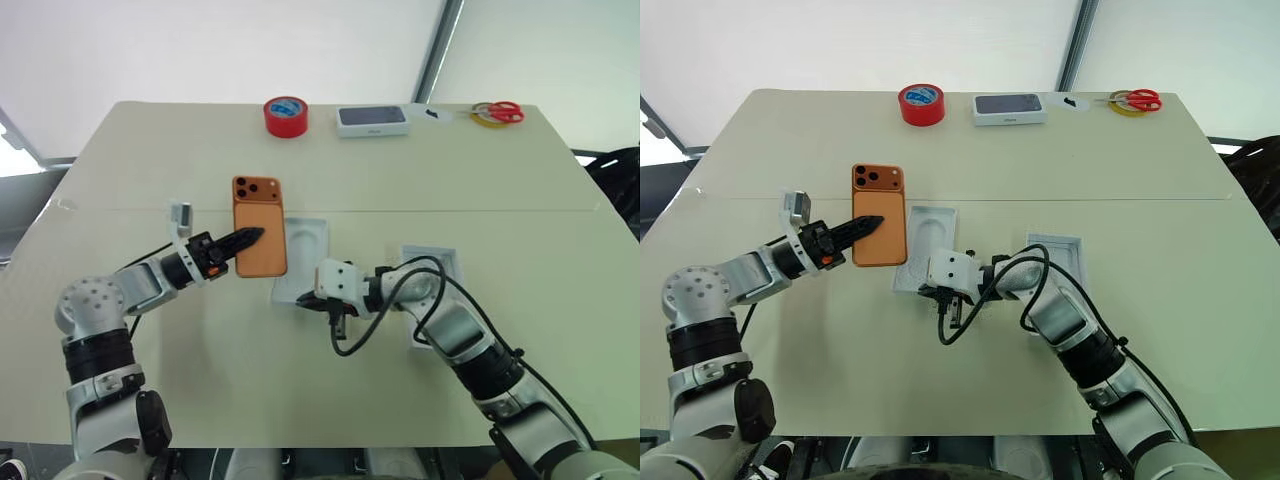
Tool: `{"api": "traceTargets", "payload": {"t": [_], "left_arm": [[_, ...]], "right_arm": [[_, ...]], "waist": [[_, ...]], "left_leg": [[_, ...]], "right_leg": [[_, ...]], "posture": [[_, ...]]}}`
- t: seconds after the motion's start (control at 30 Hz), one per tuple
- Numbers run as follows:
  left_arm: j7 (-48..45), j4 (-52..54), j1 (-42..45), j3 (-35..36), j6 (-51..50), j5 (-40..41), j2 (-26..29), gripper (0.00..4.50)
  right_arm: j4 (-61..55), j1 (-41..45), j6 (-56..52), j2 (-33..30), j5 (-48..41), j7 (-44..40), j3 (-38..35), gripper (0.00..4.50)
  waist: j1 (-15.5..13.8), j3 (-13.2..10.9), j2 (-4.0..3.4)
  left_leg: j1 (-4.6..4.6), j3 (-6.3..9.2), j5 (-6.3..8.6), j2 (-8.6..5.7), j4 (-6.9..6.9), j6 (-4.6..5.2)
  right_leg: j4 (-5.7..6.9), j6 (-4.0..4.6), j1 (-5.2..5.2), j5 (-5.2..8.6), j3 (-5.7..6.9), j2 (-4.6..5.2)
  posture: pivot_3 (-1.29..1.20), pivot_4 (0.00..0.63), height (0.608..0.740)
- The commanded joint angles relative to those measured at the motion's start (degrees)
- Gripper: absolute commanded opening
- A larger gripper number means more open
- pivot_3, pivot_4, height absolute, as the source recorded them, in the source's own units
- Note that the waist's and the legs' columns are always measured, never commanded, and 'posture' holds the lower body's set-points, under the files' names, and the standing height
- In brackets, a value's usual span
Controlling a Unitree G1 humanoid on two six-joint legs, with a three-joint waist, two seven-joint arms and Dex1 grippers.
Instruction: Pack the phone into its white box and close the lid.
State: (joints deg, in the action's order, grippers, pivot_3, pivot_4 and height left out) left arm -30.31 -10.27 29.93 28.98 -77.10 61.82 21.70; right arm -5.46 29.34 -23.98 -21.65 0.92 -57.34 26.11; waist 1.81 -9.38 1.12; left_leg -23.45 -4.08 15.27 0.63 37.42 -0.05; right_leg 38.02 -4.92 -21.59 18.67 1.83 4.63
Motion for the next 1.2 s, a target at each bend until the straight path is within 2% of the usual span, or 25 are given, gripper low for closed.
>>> {"api": "traceTargets", "payload": {"t": [0.03,0.13,0.17,0.2,0.3,0.43,0.53,0.67,0.73,0.8,0.87,0.9,1.2], "left_arm": [[-0.9,0.6,0.8,-1.0,1.1,0.9,-0.5,0.00],[-1.4,0.1,0.2,-2.8,1.6,0.0,-0.7,0.00],[-1.5,0.1,0.1,-3.2,1.9,-0.2,-0.7,0.00],[-1.5,-0.2,0.2,-3.3,2.2,-0.2,-0.8,0.00],[-1.7,-1.8,0.8,-3.7,2.1,-0.4,-0.8,0.00],[-2.4,-3.1,0.6,-5.9,2.5,-1.6,-1.8,0.00],[-3.0,-5.2,0.5,-7.4,3.4,-3.3,-2.2,0.00],[-3.6,-6.6,1.3,-8.0,3.4,-3.7,-2.6,0.00],[-3.9,-7.1,1.6,-8.7,3.4,-4.3,-2.7,1.02],[-3.7,-8.5,2.5,-8.5,2.8,-4.5,-2.9,1.78],[-3.6,-9.3,3.2,-8.9,2.4,-5.3,-2.8,2.85],[-3.5,-9.7,3.6,-9.6,2.1,-6.0,-2.5,3.22],[-4.7,-4.8,6.4,-15.1,1.6,-9.6,0.7,3.22]], "right_arm": [[-4.8,1.0,-0.6,-0.8,-2.8,-1.5,-1.6,0.90],[-7.8,0.6,0.7,-4.3,-4.2,-4.7,-2.1,2.35],[-8.7,0.7,1.1,-5.1,-5.1,-5.1,-3.1,3.01],[-9.5,0.9,1.0,-5.6,-6.4,-5.5,-4.2,3.48],[-9.2,2.5,-1.9,-8.0,-11.7,-7.9,-9.3,3.48],[2.8,4.7,7.4,-12.8,-5.0,-5.8,-9.5,3.48],[9.5,6.4,12.6,-12.5,-1.6,-2.8,-8.8,3.48],[10.8,6.5,14.1,-10.7,-1.6,-2.5,-8.9,3.48],[10.9,6.3,14.5,-10.2,-1.3,-2.2,-8.8,3.52],[11.0,6.1,14.8,-9.9,-1.0,-2.0,-8.8,3.52],[11.1,6.0,15.1,-9.8,-0.7,-1.8,-8.8,3.52],[11.1,6.0,15.1,-9.7,-0.7,-1.8,-8.8,3.52],[11.9,5.8,15.6,-8.7,-0.1,-1.0,-8.8,3.52]], "waist": [[-0.2,0.0,0.00],[-0.7,0.0,0.01],[-0.8,0.0,0.01],[-0.9,0.0,0.02],[-1.0,0.0,0.05],[-1.2,-0.1,0.09],[-1.0,-0.1,0.10],[-0.7,-0.1,0.11],[-0.8,-0.1,0.11],[-1.1,-0.1,0.12],[-1.3,-0.1,0.12],[-1.3,-0.1,0.12],[-1.1,-0.1,0.12]], "left_leg": [[0.00,0.00,0.00,0.00,0.01,0.00],[0.00,0.00,0.00,0.00,0.04,0.00],[0.00,-0.01,0.00,-0.01,0.05,0.00],[0.00,0.00,0.00,0.00,0.05,0.00],[0.00,0.00,0.00,0.00,0.07,0.00],[0.00,0.01,0.02,0.00,0.17,0.04],[0.00,0.03,0.04,0.00,0.24,0.07],[-0.02,-0.01,0.03,0.10,0.25,0.06],[-0.01,-0.01,0.03,0.11,0.26,0.05],[-0.02,-0.01,0.03,0.11,0.32,0.06],[-0.01,0.04,0.03,0.11,0.43,0.06],[-0.01,0.06,0.04,0.11,0.47,0.06],[-0.01,0.08,0.04,0.10,0.51,0.07]], "right_leg": [[0.00,0.00,0.00,0.00,0.00,0.00],[-0.01,0.00,0.02,0.00,0.00,-0.01],[-0.01,0.00,0.03,0.00,0.00,-0.01],[-0.01,0.00,0.04,0.00,0.00,-0.01],[0.00,-0.01,0.04,0.00,0.00,-0.01],[-0.02,0.00,0.12,0.00,0.04,0.00],[-0.02,0.00,0.15,0.00,0.05,-0.01],[-0.02,-0.01,0.11,0.00,0.04,-0.10],[-0.01,-0.01,0.12,0.00,0.04,-0.12],[-0.01,-0.01,0.15,0.00,0.05,-0.12],[0.00,-0.01,0.22,0.00,0.08,-0.11],[0.00,-0.02,0.26,0.00,0.09,-0.11],[0.04,-0.02,0.27,0.00,0.09,-0.11]], "posture": [[0.00,0.150,0.730],[0.00,0.150,0.730],[0.00,0.150,0.730],[0.00,0.150,0.730],[0.00,0.150,0.730],[0.00,0.150,0.730],[0.00,0.150,0.730],[0.00,0.150,0.730],[0.00,0.150,0.730],[0.00,0.150,0.730],[0.00,0.150,0.730],[0.00,0.150,0.730],[0.00,0.150,0.730]]}}
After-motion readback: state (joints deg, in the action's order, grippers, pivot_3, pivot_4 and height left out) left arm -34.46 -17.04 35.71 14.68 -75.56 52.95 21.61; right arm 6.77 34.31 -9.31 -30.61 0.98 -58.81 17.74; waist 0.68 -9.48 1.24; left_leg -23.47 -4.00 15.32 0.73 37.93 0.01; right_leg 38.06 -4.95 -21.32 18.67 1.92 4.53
